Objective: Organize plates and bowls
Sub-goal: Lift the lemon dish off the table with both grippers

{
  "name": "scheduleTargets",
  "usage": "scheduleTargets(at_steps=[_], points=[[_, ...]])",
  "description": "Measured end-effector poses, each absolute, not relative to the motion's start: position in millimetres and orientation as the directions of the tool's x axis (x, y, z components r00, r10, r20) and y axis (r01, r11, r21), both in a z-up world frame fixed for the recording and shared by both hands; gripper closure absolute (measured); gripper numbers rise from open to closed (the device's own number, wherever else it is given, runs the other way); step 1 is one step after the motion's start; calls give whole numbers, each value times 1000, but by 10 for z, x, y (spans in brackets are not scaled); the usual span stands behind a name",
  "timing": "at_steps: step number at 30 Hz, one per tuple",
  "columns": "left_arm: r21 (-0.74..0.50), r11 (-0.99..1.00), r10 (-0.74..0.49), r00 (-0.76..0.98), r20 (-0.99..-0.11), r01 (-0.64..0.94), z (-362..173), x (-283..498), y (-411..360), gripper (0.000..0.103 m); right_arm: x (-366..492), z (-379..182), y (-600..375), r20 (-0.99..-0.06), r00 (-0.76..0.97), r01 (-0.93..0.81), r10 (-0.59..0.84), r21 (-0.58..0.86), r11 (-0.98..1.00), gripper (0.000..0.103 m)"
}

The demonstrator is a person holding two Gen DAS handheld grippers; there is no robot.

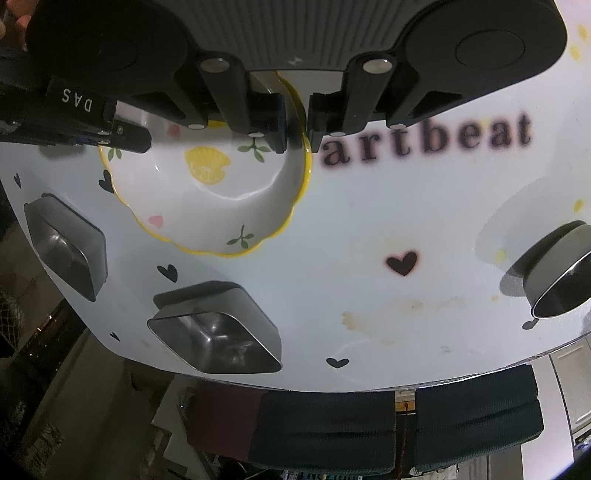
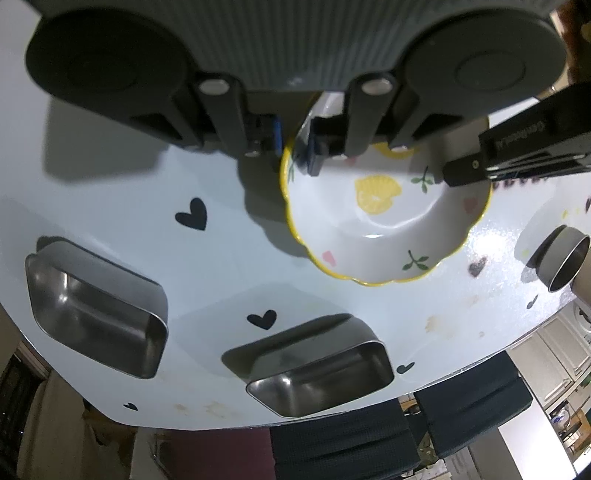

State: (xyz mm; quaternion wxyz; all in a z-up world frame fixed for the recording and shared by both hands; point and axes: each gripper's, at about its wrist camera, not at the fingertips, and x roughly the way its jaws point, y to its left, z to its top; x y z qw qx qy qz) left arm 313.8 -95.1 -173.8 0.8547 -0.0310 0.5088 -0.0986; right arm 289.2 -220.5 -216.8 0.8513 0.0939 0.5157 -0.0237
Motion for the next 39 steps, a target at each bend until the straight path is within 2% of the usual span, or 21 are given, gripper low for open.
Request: scheduleTargets(at_steps=[11,20,39], points=[[-169,977,-211,463,-861,131,-1747,3161,-943,89,2914,-2217,-2240,-870,487,151,81,175,973,84],[-137,984,-176,492,-853,115,-1679,3139,-925,91,2885,-2148,-2173,-865,496,116,71,148,982,89],[-147,984,-178,622,-763,101,-1052,2672,-776,93,2576,-1583,-2160,-783,613,42,104,164,986,91]])
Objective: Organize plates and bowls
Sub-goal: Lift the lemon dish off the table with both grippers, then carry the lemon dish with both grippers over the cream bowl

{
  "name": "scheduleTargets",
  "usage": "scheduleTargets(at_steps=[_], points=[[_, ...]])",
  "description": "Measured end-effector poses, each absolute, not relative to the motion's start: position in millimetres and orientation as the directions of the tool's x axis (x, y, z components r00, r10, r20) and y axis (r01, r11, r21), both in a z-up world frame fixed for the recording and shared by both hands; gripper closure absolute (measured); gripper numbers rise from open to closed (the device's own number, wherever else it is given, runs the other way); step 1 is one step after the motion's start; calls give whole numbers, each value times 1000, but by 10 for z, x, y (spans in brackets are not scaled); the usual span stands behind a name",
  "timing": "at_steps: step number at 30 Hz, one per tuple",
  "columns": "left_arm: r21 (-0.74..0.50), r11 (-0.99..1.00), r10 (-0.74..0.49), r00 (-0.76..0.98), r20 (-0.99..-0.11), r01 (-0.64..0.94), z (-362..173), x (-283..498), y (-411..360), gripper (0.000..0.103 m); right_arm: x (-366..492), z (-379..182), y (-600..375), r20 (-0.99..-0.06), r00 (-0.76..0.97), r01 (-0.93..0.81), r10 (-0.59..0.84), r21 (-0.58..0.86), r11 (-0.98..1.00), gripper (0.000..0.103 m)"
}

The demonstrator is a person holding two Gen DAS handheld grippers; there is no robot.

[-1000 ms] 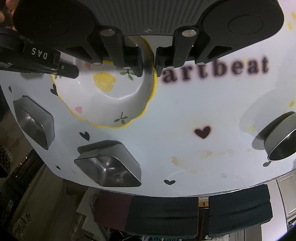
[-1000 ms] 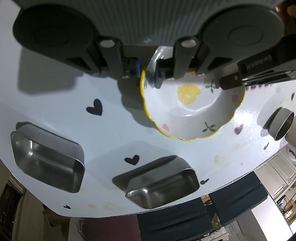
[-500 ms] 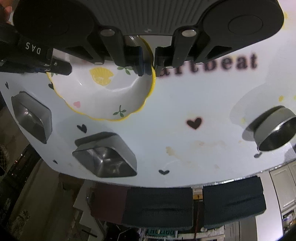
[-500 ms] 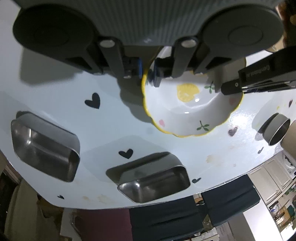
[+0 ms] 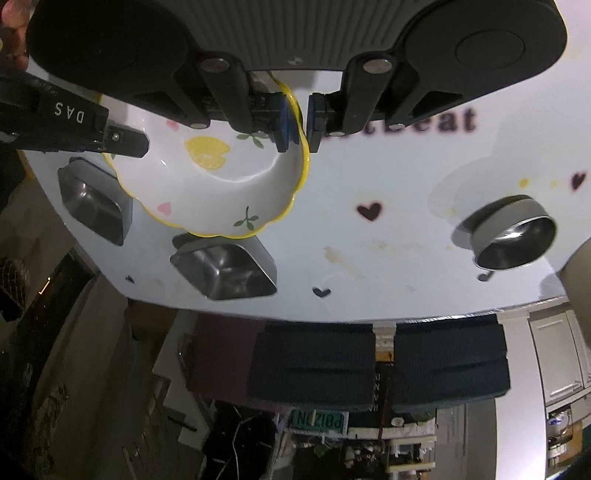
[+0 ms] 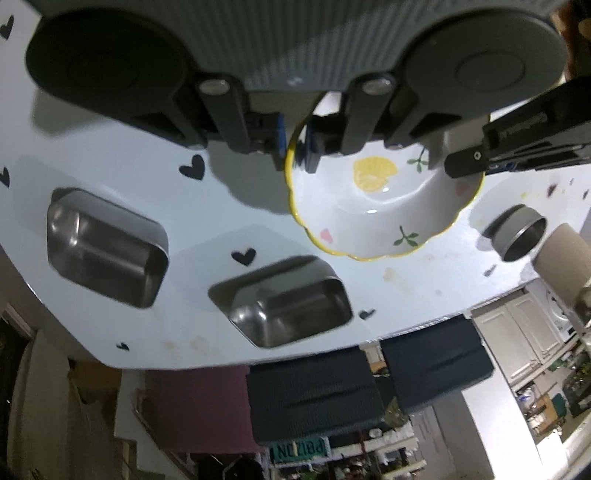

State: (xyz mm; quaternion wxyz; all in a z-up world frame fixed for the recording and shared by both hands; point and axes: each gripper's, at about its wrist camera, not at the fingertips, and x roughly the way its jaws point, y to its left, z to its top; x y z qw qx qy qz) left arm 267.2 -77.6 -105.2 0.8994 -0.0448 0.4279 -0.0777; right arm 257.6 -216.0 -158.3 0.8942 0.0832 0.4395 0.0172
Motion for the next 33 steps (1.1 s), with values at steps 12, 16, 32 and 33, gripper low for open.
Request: scheduleTargets(at_steps=[12,16,32,33], points=[[-142,986,-159,697,-699,83,-627,2230,-431,93,2152,-1220,-1865,-721,672,-37,168,193,980,90],[-137,988,-149,715,-684,75,-522,2077,-310,93,2023,-1100,-1763,-697,692,-54,190,212,976,90],[-138,990,-120,747,-653,38,-351,1551,162,93,1645,-921,-1371,-635,731,-92,252,274,957,90],[-134,990,-115,747,-654,35,-351,1516,198,93,1625,-928,-1334,-637,728,-96,253,271,958,90]])
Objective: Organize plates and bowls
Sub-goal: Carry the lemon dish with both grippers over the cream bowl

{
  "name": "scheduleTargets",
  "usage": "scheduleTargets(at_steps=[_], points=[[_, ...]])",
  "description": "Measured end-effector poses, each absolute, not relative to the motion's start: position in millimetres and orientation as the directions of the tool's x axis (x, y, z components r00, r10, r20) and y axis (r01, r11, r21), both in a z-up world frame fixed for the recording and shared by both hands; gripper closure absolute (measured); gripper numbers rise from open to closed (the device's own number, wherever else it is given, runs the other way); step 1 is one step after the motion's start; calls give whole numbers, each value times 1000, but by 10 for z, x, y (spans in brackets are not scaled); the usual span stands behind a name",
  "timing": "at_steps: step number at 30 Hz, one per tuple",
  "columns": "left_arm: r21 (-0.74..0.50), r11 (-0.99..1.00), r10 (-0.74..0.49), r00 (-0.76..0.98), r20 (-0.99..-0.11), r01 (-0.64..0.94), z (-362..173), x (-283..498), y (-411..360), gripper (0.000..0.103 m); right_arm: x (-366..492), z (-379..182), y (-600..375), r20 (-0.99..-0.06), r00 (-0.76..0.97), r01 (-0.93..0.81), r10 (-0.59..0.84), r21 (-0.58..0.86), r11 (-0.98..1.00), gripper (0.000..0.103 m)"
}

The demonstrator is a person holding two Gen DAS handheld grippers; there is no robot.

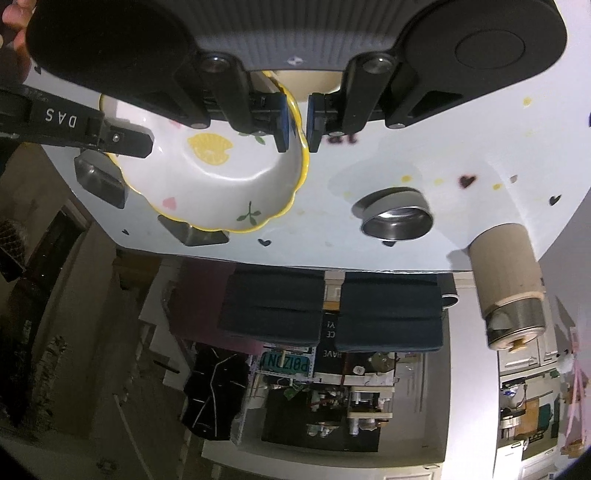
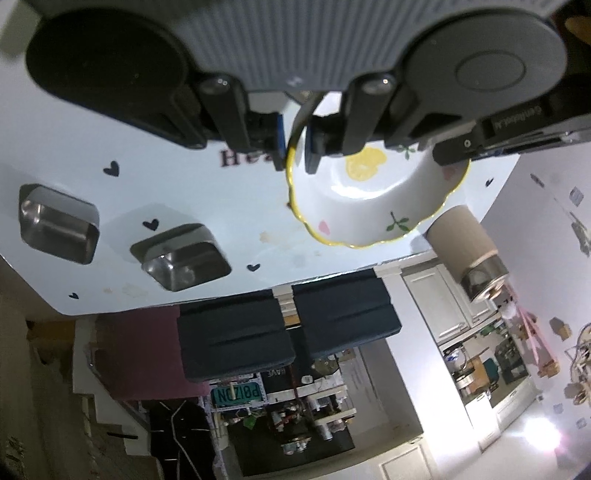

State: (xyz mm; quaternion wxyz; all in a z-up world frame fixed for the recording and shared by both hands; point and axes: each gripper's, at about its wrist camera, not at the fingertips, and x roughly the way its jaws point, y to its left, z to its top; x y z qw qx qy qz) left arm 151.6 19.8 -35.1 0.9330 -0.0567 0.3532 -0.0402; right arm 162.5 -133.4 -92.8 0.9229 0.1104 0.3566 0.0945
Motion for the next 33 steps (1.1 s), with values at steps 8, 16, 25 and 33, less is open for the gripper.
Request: scheduleTargets(at_steps=[8,16,25,33], points=[[-129,991,-110,737,-667,31,-392,1288,450,93,1475,-999,-1116,-654,704,-120,277,275,954,90],[-116,992,-115,695,-710,45,-558,1154,532,93,1415,-1147,-965,-712,644,-171,279,222,960,89],[-92,994,-103,654,-749,51,-726,1245,435,93,1393,-1305,-872,-777,581,-167,242,177,970,88],[-85,995,-102,603,-792,56,-902,1295,384,93,1420,-1407,-887,-811,549,-149,205,146,978,89]])
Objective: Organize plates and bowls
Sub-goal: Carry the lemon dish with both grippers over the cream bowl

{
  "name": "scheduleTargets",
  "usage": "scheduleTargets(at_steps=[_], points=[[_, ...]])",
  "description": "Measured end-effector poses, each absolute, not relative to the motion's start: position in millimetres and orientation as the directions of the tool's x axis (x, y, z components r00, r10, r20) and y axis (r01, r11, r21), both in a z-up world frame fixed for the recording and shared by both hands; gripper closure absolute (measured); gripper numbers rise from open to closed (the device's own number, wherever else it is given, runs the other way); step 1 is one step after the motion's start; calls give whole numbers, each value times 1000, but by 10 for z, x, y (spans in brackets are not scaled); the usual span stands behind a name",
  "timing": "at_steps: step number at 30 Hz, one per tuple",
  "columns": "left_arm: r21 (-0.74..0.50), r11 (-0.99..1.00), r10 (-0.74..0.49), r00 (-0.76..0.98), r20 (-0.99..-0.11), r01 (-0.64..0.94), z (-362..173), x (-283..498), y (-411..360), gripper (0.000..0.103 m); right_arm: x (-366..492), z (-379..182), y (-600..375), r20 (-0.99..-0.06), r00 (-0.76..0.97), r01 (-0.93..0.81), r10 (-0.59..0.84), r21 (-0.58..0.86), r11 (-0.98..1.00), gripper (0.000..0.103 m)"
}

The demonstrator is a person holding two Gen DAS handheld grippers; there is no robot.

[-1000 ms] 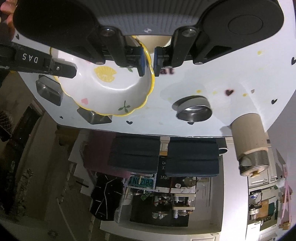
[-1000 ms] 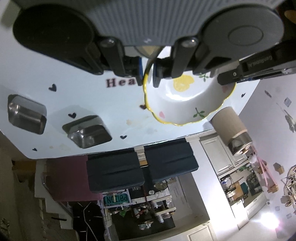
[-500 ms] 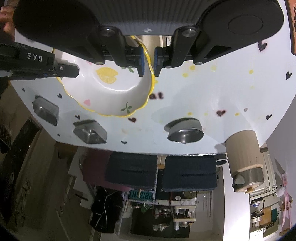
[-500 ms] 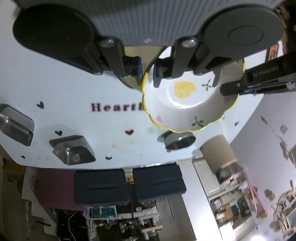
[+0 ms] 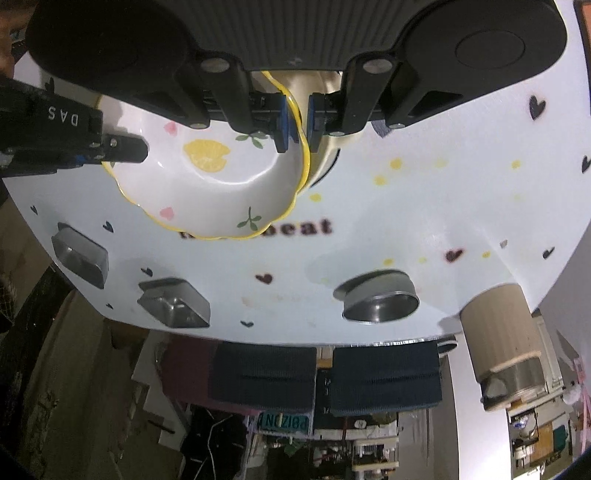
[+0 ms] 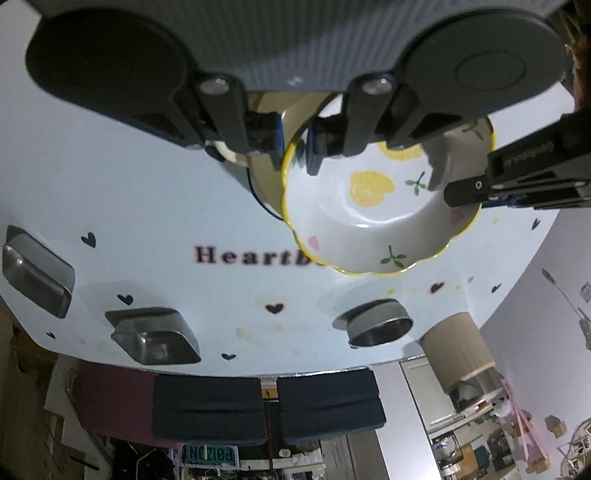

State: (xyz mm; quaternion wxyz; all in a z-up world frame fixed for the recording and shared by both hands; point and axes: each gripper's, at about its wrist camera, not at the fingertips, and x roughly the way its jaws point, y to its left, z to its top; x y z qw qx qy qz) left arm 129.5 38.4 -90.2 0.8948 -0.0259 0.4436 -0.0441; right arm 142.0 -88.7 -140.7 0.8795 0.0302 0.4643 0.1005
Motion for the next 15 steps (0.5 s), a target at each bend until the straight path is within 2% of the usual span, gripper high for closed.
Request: scheduleTargets(at_steps=[15], points=[[-82,995,-98,543,-834,53,-1121,1309,378,90,1458,-1550,-822,-848,502,-158,173,107,982,89]])
